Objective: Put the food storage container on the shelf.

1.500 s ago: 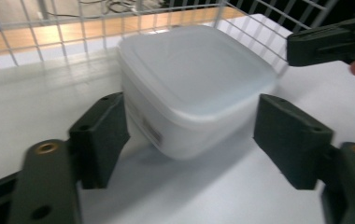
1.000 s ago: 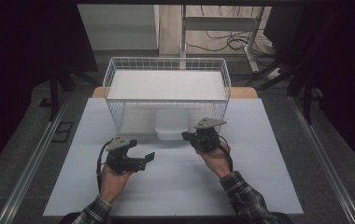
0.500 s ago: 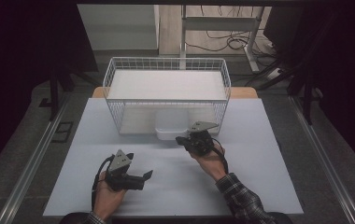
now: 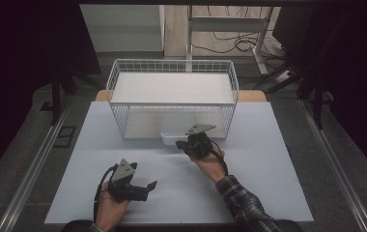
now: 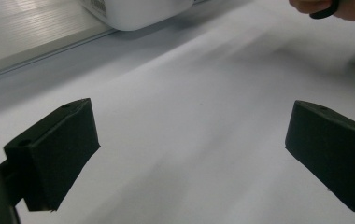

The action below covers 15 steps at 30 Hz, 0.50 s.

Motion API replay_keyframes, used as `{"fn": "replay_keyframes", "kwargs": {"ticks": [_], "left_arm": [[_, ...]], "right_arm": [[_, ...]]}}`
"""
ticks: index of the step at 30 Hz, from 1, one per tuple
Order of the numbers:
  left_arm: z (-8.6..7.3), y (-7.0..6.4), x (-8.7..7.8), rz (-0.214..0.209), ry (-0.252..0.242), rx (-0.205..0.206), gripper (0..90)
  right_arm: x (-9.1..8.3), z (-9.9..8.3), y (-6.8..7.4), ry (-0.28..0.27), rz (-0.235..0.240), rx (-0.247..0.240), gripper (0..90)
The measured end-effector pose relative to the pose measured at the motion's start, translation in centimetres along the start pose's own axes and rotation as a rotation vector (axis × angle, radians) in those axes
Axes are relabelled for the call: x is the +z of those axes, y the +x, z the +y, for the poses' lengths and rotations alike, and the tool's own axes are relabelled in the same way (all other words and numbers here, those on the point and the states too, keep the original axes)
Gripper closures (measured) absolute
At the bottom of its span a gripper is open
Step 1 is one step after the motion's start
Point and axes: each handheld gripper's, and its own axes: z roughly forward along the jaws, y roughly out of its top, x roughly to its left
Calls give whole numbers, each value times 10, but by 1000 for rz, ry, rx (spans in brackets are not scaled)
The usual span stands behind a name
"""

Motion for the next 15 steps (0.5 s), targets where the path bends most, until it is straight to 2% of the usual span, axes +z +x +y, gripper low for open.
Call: {"fn": "replay_keyframes", "kwargs": {"ticks": [15], "left_arm": [[-1, 3, 2, -14, 2, -7, 22]], "right_arm": [[15, 9, -9, 24, -24, -7, 879]]}}
